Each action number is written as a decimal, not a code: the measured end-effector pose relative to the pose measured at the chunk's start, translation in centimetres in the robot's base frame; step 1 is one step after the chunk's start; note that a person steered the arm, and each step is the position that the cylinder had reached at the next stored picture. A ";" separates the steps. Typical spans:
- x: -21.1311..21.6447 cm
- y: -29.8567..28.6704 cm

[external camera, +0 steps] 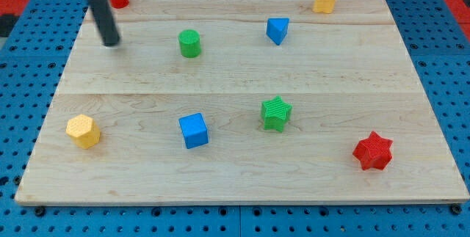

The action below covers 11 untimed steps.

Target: Move the red circle to the top side of the green circle

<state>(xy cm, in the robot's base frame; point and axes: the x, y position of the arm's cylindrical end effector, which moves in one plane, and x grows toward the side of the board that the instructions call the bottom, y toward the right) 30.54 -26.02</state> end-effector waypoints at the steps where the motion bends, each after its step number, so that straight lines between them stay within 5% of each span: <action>1: -5.4 -3.4; 3: -11.4 -3.2; 5: -11.4 9.9; 8: -10.5 18.4; 11: -8.2 11.2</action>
